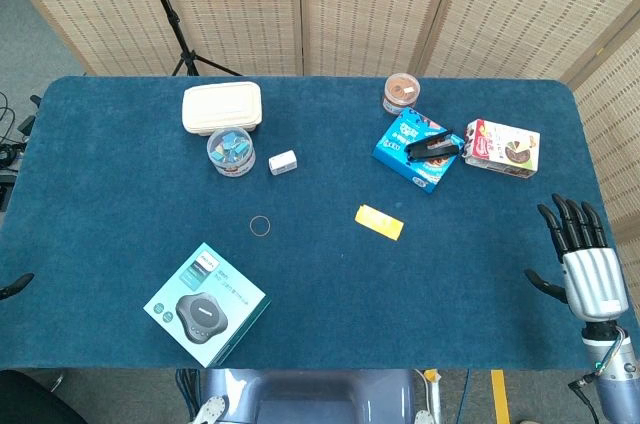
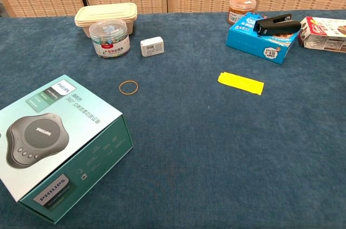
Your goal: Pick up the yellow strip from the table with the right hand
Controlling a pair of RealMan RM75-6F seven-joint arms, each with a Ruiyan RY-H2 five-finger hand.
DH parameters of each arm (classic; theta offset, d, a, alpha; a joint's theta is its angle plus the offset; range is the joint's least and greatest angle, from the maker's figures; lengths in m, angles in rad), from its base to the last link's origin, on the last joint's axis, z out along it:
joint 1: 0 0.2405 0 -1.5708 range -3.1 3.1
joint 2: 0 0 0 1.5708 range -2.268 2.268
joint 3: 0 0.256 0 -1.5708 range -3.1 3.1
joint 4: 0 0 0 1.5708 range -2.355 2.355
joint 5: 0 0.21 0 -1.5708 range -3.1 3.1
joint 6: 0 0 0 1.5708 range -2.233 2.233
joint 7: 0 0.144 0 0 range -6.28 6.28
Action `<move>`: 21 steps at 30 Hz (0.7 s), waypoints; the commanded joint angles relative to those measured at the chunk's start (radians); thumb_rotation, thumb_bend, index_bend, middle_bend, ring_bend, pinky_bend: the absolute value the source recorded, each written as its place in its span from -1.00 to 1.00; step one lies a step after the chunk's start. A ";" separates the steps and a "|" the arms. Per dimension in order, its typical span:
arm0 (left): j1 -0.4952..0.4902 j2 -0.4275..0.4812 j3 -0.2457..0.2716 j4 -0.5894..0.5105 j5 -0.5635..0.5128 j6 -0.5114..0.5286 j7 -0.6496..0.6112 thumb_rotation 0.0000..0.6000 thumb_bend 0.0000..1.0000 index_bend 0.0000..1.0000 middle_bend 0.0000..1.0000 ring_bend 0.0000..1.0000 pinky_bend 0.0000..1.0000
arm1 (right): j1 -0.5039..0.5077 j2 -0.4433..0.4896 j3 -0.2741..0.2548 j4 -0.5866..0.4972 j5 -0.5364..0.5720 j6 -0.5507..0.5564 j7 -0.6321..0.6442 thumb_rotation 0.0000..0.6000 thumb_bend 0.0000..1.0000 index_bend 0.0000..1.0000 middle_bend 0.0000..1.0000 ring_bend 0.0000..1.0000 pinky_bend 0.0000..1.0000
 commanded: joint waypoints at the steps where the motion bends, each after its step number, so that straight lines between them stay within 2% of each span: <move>1: 0.000 0.000 0.000 0.000 -0.001 -0.001 0.001 1.00 -1.00 -1.00 -1.00 -1.00 -1.00 | 0.000 -0.002 -0.001 0.002 -0.003 0.002 -0.005 1.00 -1.00 -0.86 -1.00 -1.00 -1.00; 13: -0.002 -0.007 0.000 0.001 0.010 0.002 0.007 1.00 -1.00 -1.00 -1.00 -1.00 -1.00 | 0.032 -0.018 -0.018 0.003 -0.038 -0.035 -0.022 1.00 -1.00 -0.86 -1.00 -1.00 -1.00; 20: -0.008 -0.012 -0.005 0.001 0.003 -0.002 0.004 1.00 -1.00 -1.00 -1.00 -1.00 -1.00 | 0.117 -0.044 -0.021 0.026 -0.090 -0.117 -0.073 1.00 -1.00 -0.83 -1.00 -1.00 -1.00; 21: -0.012 -0.014 -0.010 0.000 -0.013 -0.008 0.008 1.00 -1.00 -1.00 -1.00 -1.00 -1.00 | 0.169 -0.050 -0.029 0.013 -0.131 -0.167 -0.095 1.00 -1.00 -0.83 -1.00 -1.00 -1.00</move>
